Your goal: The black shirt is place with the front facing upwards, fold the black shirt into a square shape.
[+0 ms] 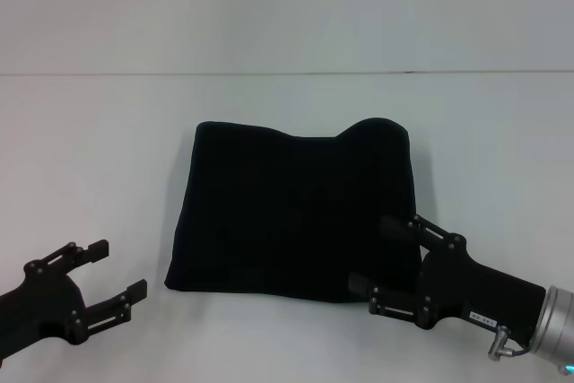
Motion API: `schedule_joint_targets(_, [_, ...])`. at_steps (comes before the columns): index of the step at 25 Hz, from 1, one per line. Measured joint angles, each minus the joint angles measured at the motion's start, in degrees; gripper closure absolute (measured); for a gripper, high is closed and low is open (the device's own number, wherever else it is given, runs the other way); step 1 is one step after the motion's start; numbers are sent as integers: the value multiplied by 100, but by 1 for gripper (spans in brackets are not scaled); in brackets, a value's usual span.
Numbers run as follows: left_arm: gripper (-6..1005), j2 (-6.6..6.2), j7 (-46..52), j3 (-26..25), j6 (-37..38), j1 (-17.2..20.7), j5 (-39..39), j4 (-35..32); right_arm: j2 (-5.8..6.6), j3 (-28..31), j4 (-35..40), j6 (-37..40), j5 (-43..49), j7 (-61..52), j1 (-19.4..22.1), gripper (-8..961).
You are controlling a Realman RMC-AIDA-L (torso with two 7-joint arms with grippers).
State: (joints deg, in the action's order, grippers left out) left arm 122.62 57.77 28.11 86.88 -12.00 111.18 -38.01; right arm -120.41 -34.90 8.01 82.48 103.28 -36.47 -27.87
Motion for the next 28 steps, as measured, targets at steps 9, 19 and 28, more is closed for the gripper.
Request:
schedule_joint_targets(9, [158,23,-26,9,21,19,12,-15,0,1,-1,-6,-6,0,-8,8])
schedule_joint_targets(19, [158,117,-237,-10,44,71,18,-100,0,1,-1,-16,-12,-12,-8,8])
schedule_joint_targets(28, [158,129,-237,-25,53,73,-43,-111,0,1,-1,-40,-24,-31,-8,8])
